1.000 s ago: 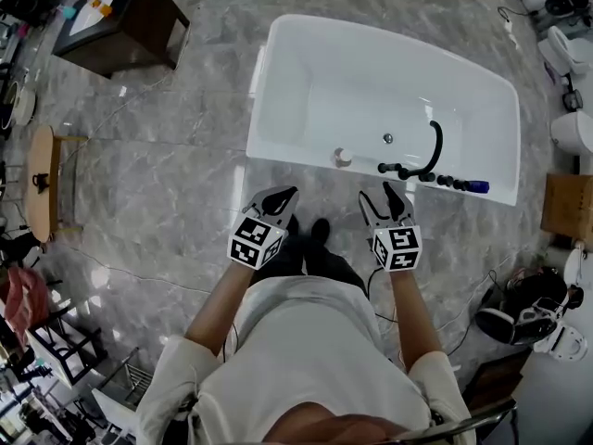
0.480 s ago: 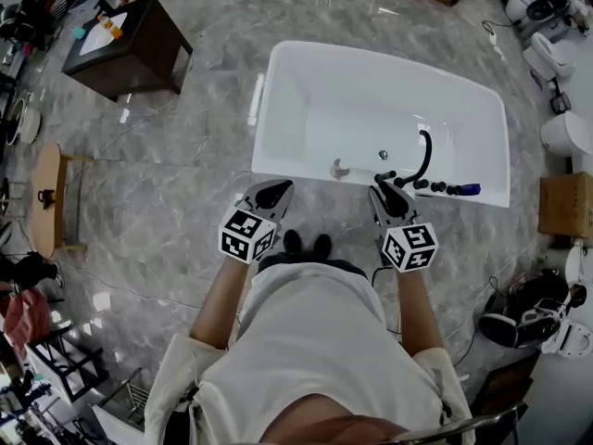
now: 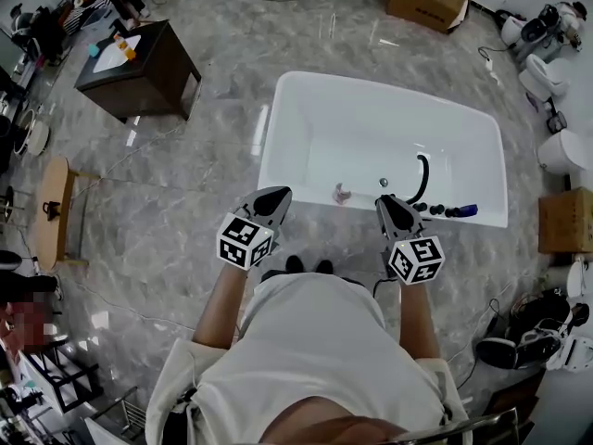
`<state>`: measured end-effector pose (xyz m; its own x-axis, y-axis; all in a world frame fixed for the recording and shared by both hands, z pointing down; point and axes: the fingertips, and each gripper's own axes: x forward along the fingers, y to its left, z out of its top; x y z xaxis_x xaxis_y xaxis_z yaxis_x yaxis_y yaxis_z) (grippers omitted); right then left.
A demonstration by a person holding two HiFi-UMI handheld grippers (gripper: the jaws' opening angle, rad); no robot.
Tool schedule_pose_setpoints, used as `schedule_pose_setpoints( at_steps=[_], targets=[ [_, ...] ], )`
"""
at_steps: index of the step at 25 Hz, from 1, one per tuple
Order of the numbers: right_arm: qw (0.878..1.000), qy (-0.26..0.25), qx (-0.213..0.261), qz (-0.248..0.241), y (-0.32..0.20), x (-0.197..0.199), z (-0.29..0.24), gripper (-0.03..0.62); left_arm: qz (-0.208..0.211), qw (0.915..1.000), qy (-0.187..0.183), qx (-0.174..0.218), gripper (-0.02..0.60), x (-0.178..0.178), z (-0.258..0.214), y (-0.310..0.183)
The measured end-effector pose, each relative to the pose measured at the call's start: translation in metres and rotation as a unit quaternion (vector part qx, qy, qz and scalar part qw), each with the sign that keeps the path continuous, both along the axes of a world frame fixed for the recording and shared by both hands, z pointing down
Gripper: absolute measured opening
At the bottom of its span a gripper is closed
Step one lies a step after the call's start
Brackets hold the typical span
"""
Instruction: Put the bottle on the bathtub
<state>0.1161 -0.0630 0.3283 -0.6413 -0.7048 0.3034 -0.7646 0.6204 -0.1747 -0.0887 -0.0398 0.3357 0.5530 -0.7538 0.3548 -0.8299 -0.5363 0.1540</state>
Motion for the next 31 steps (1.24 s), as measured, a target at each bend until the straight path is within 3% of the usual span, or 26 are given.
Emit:
schedule_pose_setpoints(
  at_steps=[7, 31],
  targets=[
    [1.000, 0.013, 0.026, -0.001, 0.001, 0.011, -0.015, 0.038, 0.003, 0.9999, 0.000, 0.010, 0.008, 0.001, -0.009, -0.002],
    [0.998, 0.043, 0.048, -0.022, 0.003, 0.017, -0.027, 0.037, -0.008, 0.9999, 0.011, 0.005, 0.008, 0.008, -0.005, -0.001]
  ],
)
